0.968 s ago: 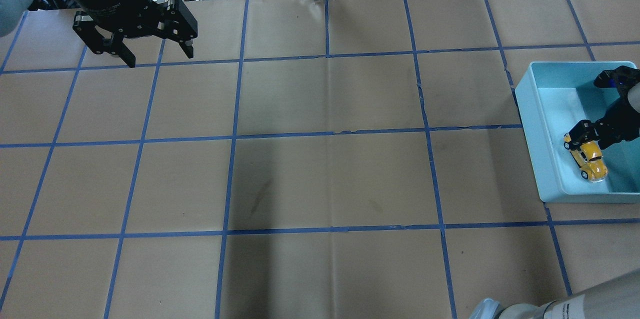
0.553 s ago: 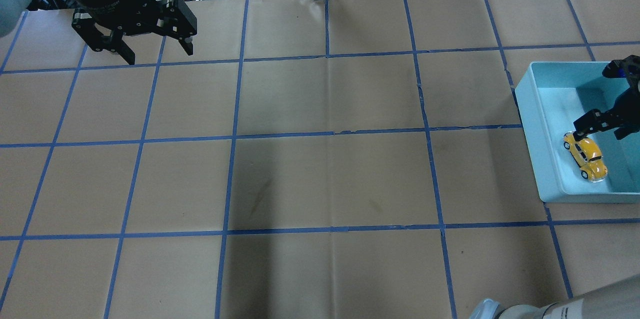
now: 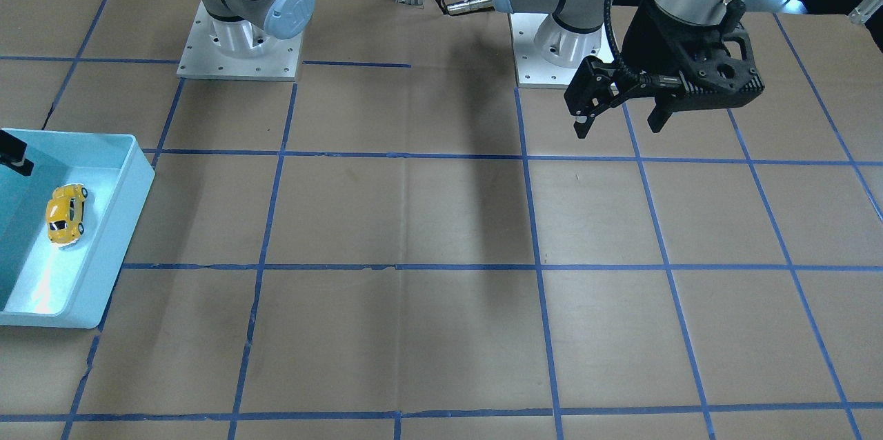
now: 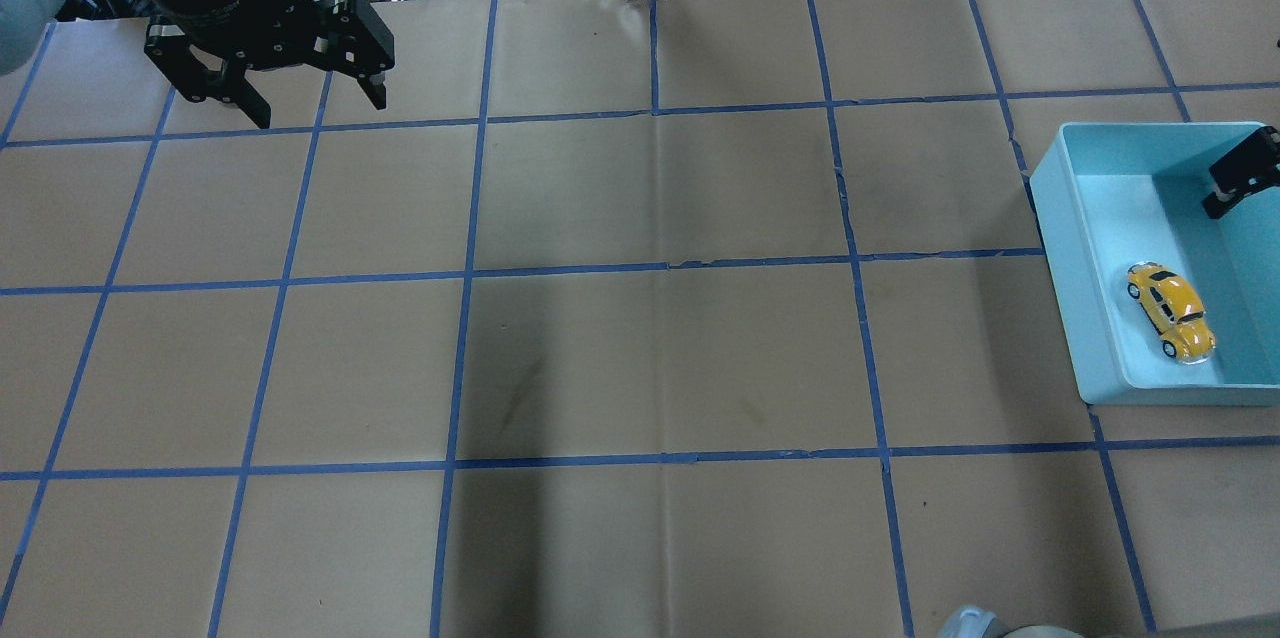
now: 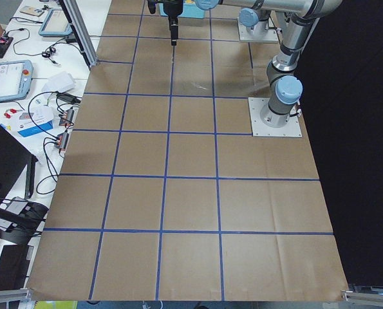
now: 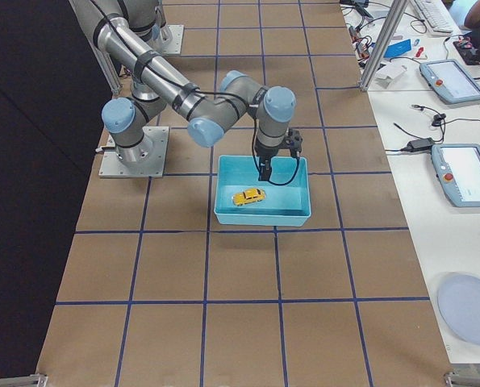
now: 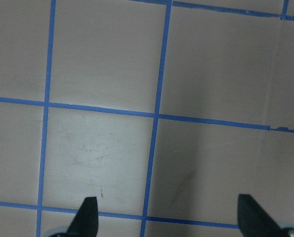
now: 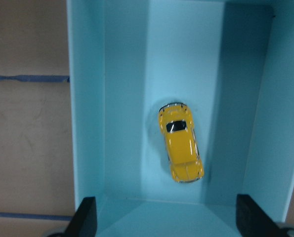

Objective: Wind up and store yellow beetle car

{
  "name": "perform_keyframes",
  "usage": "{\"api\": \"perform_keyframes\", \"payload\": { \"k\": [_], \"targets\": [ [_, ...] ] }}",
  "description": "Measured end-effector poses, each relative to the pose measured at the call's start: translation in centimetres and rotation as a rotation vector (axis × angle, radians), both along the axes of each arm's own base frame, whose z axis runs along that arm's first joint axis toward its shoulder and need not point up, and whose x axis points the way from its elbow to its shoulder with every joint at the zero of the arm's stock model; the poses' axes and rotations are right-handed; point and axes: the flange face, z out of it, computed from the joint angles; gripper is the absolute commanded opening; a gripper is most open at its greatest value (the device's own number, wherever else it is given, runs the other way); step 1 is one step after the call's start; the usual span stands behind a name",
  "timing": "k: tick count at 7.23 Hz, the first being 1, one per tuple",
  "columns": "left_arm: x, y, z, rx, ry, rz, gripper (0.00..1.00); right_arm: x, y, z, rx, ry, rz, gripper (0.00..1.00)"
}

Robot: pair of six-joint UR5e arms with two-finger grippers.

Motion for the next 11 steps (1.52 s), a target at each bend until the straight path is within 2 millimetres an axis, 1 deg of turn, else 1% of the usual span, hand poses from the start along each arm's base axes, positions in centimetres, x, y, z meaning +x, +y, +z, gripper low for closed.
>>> {"api": "perform_keyframes", "payload": {
  "k": [1,2,3,4,5,6,7,8,9,10,11],
  "targets": [
    [0.0,0.0,-0.1,0.001,0.0,0.0,1.0,1.2,1.0,4.1,0.022,-0.008,-0.015,1.0],
    [0.0,-0.1,-0.1,0.003,0.0,0.0,1.0,2.6,1.7,6.8,0.034,-0.009,-0.04,1.0],
    [0.0,-0.2,-0.2,0.004,0.002,0.0,1.0,5.2,1.4,8.5,0.034,-0.001,-0.055,1.0],
    [-0.1,-0.1,-0.3,0.005,0.003,-0.001,1.0,10.1,0.6,10.0,0.02,0.019,-0.06,0.98],
    [-0.2,-0.1,-0.3,0.006,0.004,-0.001,1.0,15.3,0.0,11.1,0.002,0.036,-0.067,0.98],
    [-0.2,-0.1,-0.3,0.007,0.004,-0.001,1.0,20.5,-0.4,11.7,-0.027,0.05,-0.087,0.98],
    [-0.2,-0.1,-0.4,0.008,0.003,-0.002,1.0,25.6,-0.6,11.9,-0.069,0.061,-0.092,0.97],
    [-0.2,-0.1,-0.4,0.008,0.002,-0.002,1.0,29.8,-0.5,11.7,-0.109,0.068,-0.073,0.97],
    [-0.2,-0.2,-0.4,0.008,0.002,-0.002,1.0,32.4,-0.2,11.2,-0.137,0.068,-0.058,0.95],
    [-0.2,-0.2,-0.4,0.009,0.002,-0.002,1.0,33.5,0.0,10.3,-0.146,0.064,-0.051,0.95],
    [-0.2,-0.2,-0.4,0.009,0.002,-0.002,1.0,33.9,0.2,9.7,-0.148,0.059,-0.046,0.96]
  ]
}}
